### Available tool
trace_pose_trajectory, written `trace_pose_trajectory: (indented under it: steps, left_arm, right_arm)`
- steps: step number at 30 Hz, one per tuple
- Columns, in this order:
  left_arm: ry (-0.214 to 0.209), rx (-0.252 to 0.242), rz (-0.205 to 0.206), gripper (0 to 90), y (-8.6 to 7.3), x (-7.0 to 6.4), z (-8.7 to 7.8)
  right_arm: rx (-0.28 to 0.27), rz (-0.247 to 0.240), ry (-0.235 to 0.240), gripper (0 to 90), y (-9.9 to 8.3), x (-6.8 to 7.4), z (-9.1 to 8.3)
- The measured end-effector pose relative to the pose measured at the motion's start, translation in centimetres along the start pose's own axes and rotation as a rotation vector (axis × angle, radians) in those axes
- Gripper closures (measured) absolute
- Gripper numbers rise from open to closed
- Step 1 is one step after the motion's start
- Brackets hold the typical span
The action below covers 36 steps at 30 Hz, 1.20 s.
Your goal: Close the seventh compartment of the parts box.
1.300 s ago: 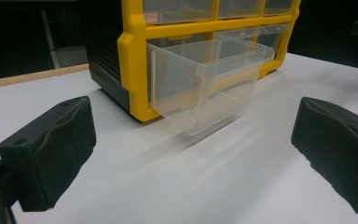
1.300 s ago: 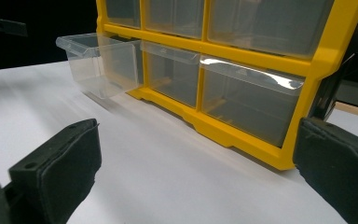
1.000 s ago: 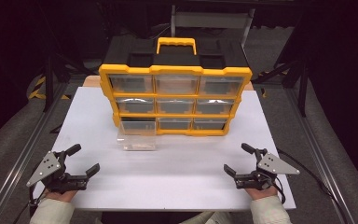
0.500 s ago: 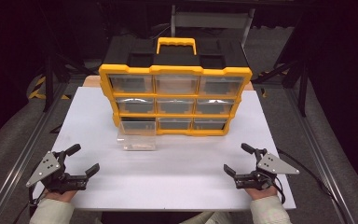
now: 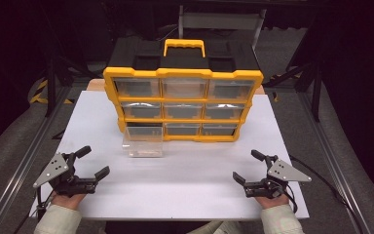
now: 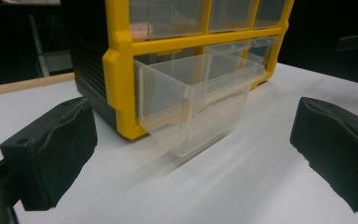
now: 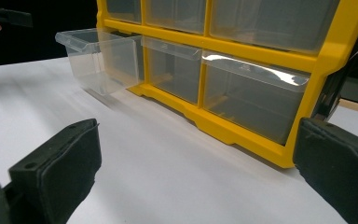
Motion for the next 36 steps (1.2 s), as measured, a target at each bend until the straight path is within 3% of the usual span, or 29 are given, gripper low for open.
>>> trace_pose_trajectory:
  steps: [11,27,28,32,36]
  left_arm:
    - [-0.061,-0.027,0.016,1.5,2.2,-0.7,2.3]
    - [-0.171,-0.003,0.021,5.6,3.2,-1.9,4.6]
    - [-0.197,0.001,0.025,5.6,3.3,-1.9,4.7]
    - [-0.27,-0.002,0.053,29.0,3.5,-1.8,4.6]
    - [-0.341,0.006,0.071,63.5,3.7,-1.7,4.8]
  right_arm:
    - [0.006,0.004,0.004,1.8,-0.1,-0.1,0.1]
    - [0.01,0.005,0.012,1.7,-0.2,0.0,0.1]
    - [0.01,0.005,0.012,1.7,-0.2,0.0,0.1]
    - [0.01,0.005,0.013,1.7,-0.2,0.0,0.1]
    - [0.013,0.007,0.012,1.7,-0.2,0.0,0.2]
Point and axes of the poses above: each handheld gripper's, and its own axes: z roughly forward along the jaws, y roughly out of its top, x roughly to its left, the point moved 3 cm from there along z, roughly forward along the jaws, and after that the axes turned 2 degrees about -y, right-handed, at the moved point
